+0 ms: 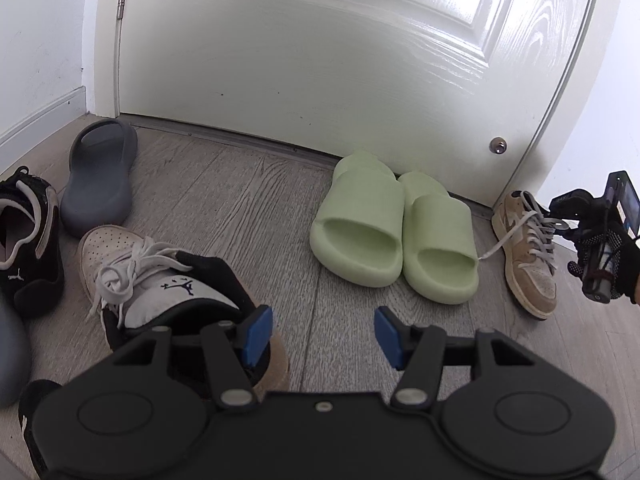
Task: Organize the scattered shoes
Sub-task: 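Carry the tan sneaker beside the slides with the right tool and release, then grasp the tan-and-white Air Jordan sneaker by its collar with the left tool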
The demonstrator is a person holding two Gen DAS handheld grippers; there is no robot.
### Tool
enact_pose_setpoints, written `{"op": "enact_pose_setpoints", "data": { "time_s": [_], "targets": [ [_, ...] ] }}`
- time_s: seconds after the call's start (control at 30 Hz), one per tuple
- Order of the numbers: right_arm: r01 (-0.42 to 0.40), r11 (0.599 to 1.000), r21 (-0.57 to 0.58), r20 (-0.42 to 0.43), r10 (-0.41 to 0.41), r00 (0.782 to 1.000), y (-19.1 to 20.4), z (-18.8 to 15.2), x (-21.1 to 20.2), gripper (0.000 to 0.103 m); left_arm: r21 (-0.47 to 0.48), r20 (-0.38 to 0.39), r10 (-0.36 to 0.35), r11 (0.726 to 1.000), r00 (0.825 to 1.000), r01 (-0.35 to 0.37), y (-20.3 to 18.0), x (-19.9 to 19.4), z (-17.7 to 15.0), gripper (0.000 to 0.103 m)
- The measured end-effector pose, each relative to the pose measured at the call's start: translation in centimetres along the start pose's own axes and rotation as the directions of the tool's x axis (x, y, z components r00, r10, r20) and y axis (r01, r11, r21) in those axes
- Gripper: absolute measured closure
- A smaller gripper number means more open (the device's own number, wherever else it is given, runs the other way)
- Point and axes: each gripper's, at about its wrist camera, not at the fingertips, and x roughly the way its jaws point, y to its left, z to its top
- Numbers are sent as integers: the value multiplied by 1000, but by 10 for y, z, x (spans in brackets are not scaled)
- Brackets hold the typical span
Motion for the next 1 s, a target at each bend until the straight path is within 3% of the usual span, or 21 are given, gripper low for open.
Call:
{"op": "enact_pose_setpoints", "data": {
  "time_s": [0.07,0.13,0.2,0.3,0.43,0.57,0.67,0.8,0.9,1.0],
  "targets": [
    [-33,999,25,31,32,999,-3,-1,-18,66,-21,-3,0,1000,1000,0,4,-2,1,46],
    [-64,997,47,63,61,996,-5,-2,-37,46,-50,-7,2,999,1000,-2,8,-4,3,46],
    [-57,998,34,84,54,995,-2,-6,-61,37,-74,-4,12,997,1000,-12,14,-9,7,46],
    [-125,992,-33,91,127,988,11,-24,-113,35,-71,31,48,996,998,-45,21,-25,17,46],
    [-284,959,-18,56,285,957,29,-71,-176,20,-106,62,98,990,993,-91,42,-46,31,43],
    [-376,927,-8,-40,375,926,54,-129,-221,18,-129,36,218,969,975,-212,68,-58,25,43],
    [-433,900,-52,-105,426,899,79,-171,-246,18,-168,-31,252,953,967,-253,88,-57,15,43],
    [-474,878,-74,-162,458,874,107,-219,-256,14,-239,-118,229,938,966,-252,107,-51,6,43],
    [-495,863,-101,-235,463,855,124,-249,-254,14,-226,-140,210,945,968,-237,104,-47,3,43],
    [-503,849,-160,-249,458,853,137,-263,-262,14,-210,-161,205,949,966,-236,95,-38,3,43]
  ]
}}
